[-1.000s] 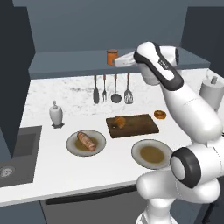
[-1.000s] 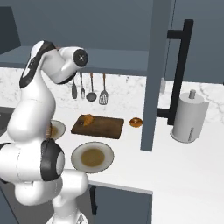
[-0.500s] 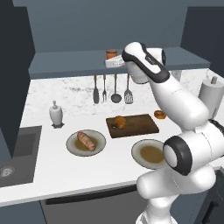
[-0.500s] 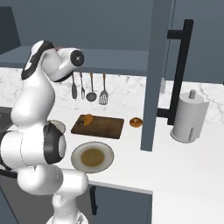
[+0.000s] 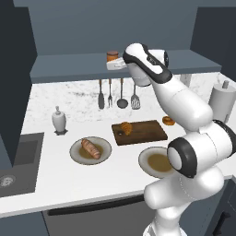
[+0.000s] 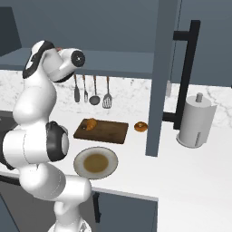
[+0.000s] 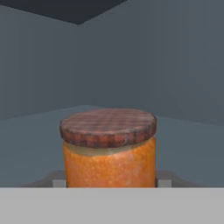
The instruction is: From the different types of pastries on the counter, select a croissant and place it on the cutting board. Then retrieve a jar of jam from the cabinet and place it alongside the croissant on the cutting board.
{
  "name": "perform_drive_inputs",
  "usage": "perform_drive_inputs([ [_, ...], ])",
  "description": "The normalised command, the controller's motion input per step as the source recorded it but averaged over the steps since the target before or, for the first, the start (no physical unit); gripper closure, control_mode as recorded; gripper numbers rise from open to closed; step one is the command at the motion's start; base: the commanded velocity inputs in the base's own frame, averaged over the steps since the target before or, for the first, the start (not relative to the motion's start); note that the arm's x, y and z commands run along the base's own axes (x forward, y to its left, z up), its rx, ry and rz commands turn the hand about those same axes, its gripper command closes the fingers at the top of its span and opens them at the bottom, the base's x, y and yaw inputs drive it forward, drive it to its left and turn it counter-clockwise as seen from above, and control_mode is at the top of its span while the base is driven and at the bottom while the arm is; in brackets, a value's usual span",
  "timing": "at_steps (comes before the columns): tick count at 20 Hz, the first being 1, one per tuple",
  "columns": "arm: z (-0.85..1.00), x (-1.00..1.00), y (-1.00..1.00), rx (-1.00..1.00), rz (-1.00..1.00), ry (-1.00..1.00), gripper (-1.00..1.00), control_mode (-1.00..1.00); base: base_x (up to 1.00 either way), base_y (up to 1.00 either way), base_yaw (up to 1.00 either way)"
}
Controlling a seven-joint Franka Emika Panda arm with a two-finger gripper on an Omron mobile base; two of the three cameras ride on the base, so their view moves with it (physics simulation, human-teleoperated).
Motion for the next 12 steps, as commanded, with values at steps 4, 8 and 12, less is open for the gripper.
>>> perform_drive_inputs([
  [4, 0.26, -0.28, -0.19, 0.0, -0.01, 0.0, 1.0, -1.0, 0.0, 0.0, 0.0],
  [8, 0.54, -0.52, -0.2, 0.0, -0.09, 0.0, 1.0, -1.0, 0.0, 0.0, 0.0],
  [12, 0.42, -0.71, -0.16, 0.0, -0.17, 0.0, 1.0, -1.0, 0.0, 0.0, 0.0],
])
